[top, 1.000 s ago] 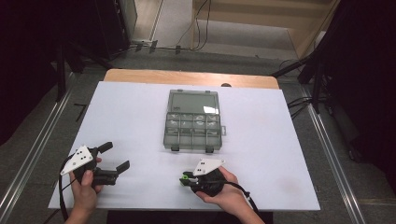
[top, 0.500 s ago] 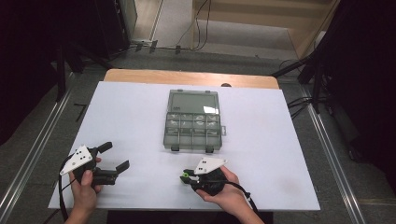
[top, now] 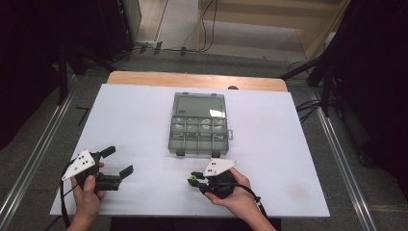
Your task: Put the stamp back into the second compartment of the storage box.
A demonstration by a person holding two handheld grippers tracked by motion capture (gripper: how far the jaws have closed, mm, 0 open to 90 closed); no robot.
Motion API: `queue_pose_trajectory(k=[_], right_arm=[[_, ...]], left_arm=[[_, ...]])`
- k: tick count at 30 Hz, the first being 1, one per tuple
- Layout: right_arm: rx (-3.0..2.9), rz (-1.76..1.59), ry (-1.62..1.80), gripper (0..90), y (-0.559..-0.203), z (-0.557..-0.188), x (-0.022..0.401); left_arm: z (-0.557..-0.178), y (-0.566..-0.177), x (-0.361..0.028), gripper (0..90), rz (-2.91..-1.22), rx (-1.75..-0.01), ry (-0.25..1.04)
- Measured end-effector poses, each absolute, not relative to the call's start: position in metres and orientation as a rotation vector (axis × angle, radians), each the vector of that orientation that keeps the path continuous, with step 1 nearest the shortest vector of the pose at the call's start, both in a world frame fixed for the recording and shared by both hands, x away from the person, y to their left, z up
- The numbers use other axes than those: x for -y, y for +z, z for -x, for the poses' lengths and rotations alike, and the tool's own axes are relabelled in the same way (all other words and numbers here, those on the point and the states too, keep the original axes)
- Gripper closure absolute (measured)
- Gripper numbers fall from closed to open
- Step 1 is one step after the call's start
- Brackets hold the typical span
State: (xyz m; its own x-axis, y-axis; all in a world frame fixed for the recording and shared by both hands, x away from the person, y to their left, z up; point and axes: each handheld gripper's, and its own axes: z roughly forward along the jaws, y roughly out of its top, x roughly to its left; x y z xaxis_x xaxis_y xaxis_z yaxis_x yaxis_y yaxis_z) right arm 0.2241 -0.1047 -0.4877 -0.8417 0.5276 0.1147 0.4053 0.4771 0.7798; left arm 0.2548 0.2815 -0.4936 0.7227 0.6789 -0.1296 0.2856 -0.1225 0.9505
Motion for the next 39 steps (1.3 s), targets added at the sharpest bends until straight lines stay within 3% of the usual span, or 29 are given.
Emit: queue_pose_trajectory(k=[39], right_arm=[[-2.568, -0.849, 1.329, 70.5, -0.466, -0.243, 0.108]], left_arm=[[-0.253, -0.493, -0.28, 0.0, -1.723, -0.764, 0.419]])
